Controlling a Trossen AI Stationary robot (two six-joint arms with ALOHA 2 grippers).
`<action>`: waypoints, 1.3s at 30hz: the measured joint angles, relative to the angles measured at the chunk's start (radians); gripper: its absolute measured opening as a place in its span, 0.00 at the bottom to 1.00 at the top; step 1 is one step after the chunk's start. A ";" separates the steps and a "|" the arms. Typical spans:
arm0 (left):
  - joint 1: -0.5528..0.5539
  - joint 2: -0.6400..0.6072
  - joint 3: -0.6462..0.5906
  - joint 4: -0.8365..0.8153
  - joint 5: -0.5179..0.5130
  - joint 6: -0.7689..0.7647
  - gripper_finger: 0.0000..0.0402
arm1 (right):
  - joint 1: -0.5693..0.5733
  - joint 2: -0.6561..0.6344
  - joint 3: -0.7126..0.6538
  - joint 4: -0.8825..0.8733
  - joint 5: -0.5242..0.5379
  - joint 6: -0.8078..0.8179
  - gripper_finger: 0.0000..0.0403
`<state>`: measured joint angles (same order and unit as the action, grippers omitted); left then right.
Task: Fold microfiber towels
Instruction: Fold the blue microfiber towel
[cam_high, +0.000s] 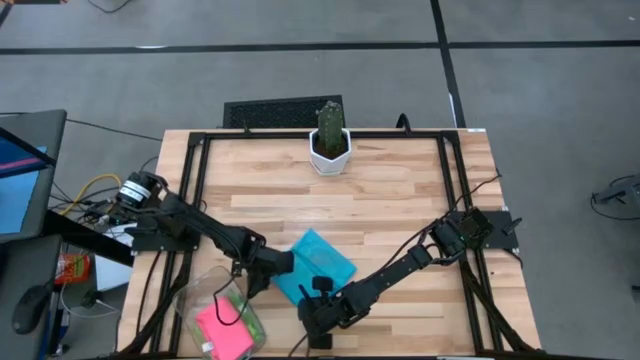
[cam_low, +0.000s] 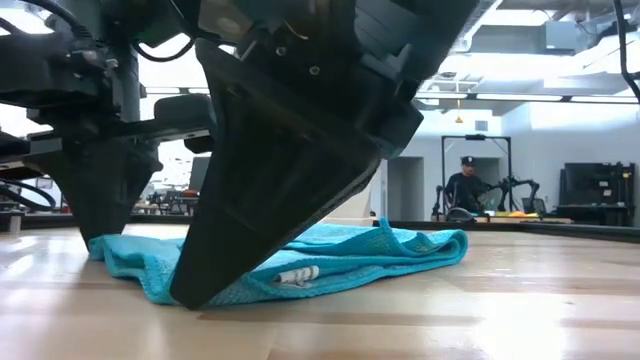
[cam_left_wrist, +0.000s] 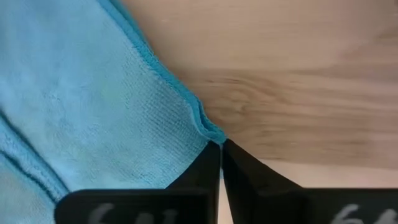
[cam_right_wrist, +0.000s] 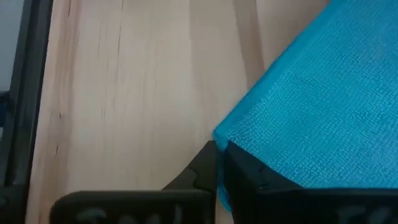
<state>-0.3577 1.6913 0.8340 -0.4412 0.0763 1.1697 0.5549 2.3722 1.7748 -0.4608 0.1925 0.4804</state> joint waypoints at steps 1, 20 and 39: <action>-0.006 0.003 0.007 -0.004 -0.017 -0.022 0.01 | 0.000 0.000 0.001 0.001 -0.001 0.013 0.12; -0.020 0.001 0.253 -0.177 -0.037 -0.460 0.00 | 0.042 -0.139 0.007 -0.180 0.062 0.192 0.04; 0.122 -0.002 0.256 -0.019 -0.063 -0.582 0.00 | 0.123 -0.149 0.008 -0.399 0.207 0.566 0.04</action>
<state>-0.2355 1.6897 1.0904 -0.4599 0.0133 0.5875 0.6775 2.2235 1.7832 -0.8602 0.3990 1.0466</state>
